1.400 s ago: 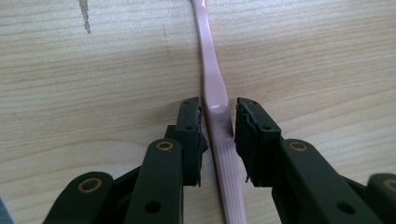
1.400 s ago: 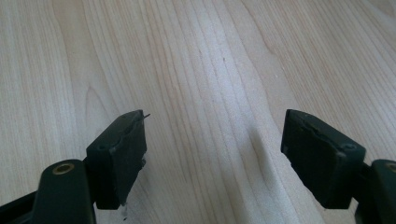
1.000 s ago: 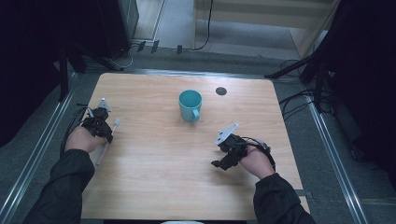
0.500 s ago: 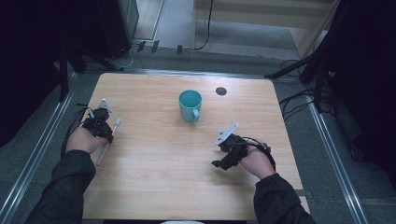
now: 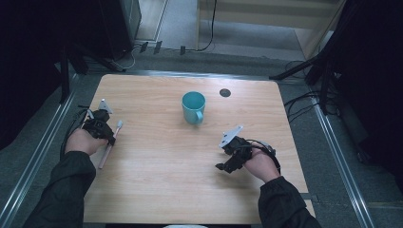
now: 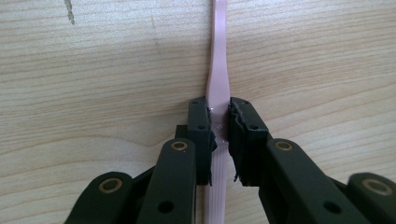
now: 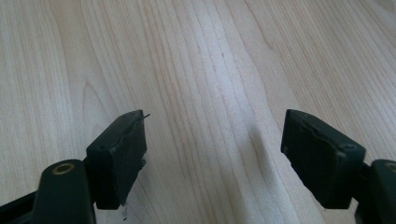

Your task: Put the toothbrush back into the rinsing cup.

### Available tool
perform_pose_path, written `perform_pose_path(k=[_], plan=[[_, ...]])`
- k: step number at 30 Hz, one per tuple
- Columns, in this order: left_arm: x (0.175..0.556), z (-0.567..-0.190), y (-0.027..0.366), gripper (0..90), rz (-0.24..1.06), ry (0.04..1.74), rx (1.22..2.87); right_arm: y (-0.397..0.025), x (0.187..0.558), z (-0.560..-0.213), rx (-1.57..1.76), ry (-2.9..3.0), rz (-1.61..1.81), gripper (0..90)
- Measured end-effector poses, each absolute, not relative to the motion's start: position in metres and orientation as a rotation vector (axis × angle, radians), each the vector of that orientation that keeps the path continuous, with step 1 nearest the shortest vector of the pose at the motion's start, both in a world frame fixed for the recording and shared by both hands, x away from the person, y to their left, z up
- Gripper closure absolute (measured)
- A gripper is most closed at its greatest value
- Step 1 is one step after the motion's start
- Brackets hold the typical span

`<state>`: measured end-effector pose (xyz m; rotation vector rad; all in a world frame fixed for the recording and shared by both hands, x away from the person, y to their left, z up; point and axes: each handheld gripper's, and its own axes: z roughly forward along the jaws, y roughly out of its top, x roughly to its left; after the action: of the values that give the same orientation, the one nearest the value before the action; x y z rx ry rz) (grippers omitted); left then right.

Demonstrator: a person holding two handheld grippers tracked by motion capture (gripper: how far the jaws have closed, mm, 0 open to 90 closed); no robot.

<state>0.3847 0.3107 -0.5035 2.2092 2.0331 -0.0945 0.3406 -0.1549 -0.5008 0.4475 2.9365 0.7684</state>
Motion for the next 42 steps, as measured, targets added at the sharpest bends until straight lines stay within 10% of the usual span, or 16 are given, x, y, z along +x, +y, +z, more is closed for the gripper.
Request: perform_pose_path(k=[42], plan=[[0.363,-0.43,0.278,79.3,0.077,1.657,2.055,-0.154,0.341,-0.502,0.458,2.935,0.779,22.4]])
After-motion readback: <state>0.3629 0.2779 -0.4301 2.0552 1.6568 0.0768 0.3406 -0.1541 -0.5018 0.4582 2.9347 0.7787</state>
